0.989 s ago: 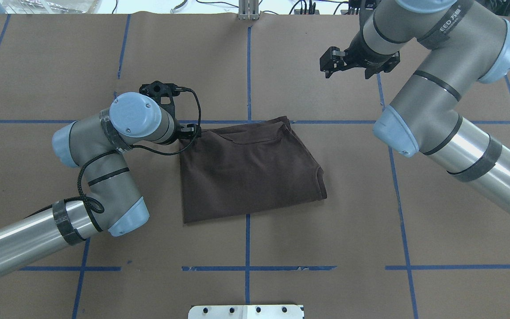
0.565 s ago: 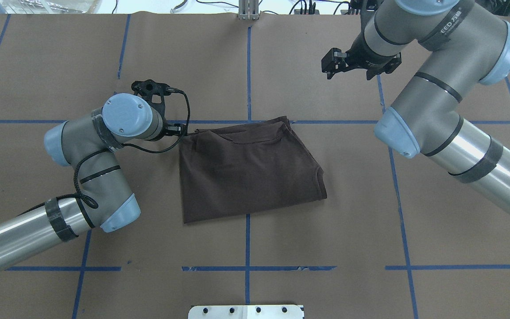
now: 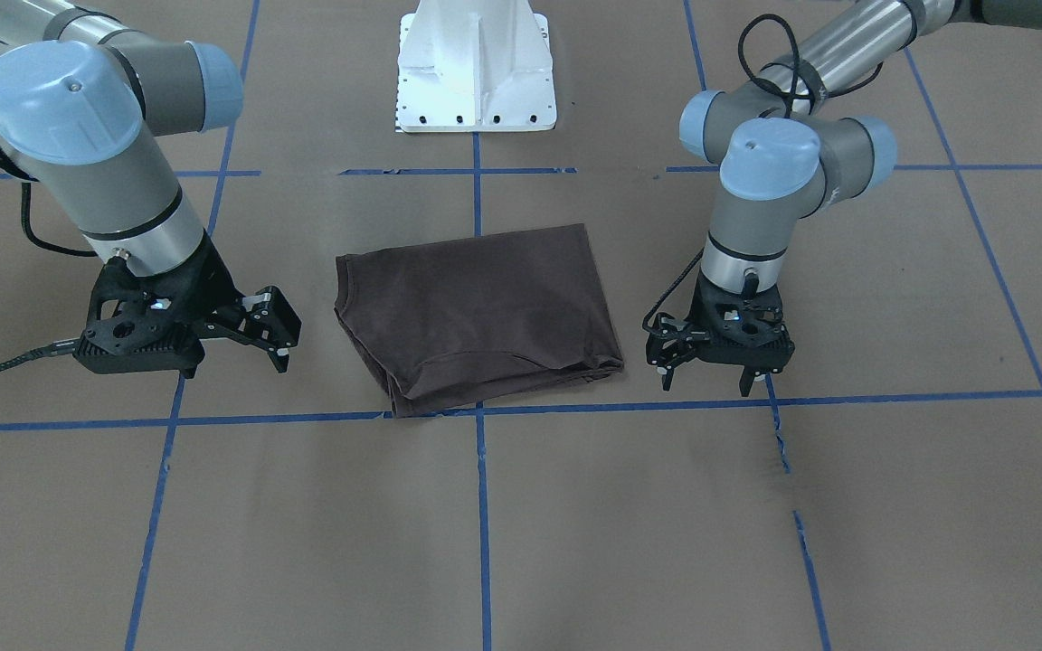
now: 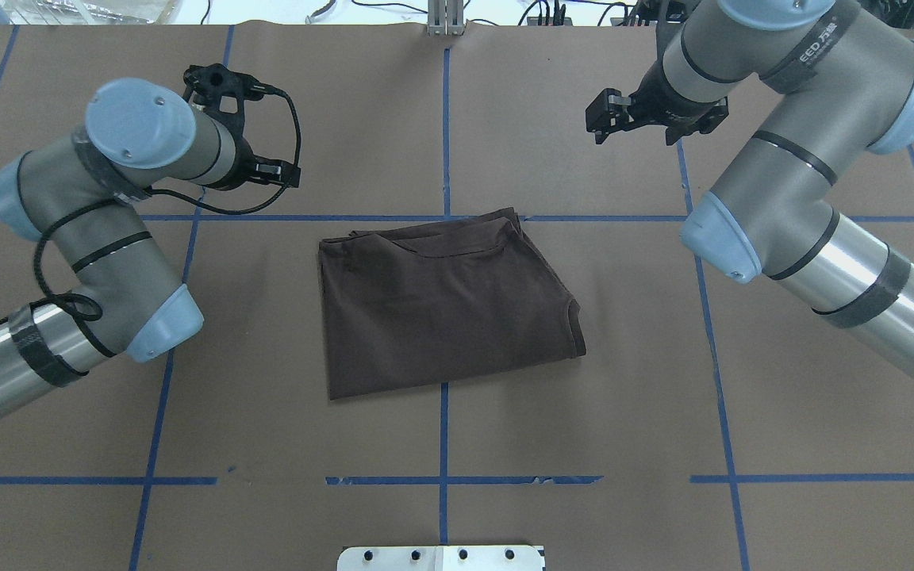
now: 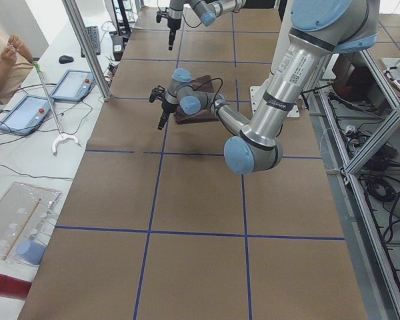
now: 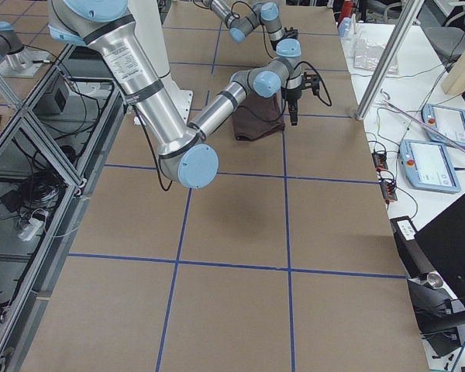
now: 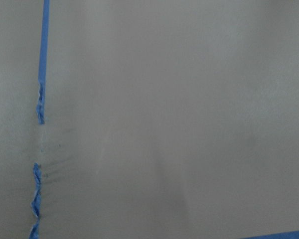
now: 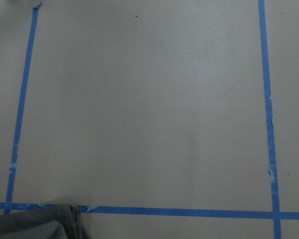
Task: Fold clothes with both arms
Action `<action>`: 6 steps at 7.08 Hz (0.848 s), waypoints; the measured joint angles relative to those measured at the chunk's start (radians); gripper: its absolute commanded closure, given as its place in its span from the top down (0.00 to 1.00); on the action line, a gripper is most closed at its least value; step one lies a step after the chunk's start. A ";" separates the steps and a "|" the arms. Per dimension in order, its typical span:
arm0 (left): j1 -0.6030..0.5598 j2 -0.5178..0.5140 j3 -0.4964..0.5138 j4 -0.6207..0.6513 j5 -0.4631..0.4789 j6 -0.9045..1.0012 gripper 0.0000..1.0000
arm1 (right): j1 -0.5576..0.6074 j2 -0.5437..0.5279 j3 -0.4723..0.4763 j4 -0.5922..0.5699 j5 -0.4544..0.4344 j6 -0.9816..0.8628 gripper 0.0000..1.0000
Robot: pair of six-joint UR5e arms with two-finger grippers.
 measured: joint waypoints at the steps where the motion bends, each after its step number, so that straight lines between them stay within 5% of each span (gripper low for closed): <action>1: -0.026 0.072 -0.109 0.025 -0.035 0.051 1.00 | 0.036 -0.033 0.000 -0.003 0.018 -0.080 1.00; 4: -0.256 0.349 -0.423 0.195 -0.199 0.418 1.00 | 0.314 -0.306 0.049 -0.005 0.190 -0.566 1.00; 6: -0.514 0.540 -0.452 0.214 -0.383 0.742 1.00 | 0.486 -0.504 0.062 -0.006 0.248 -0.830 1.00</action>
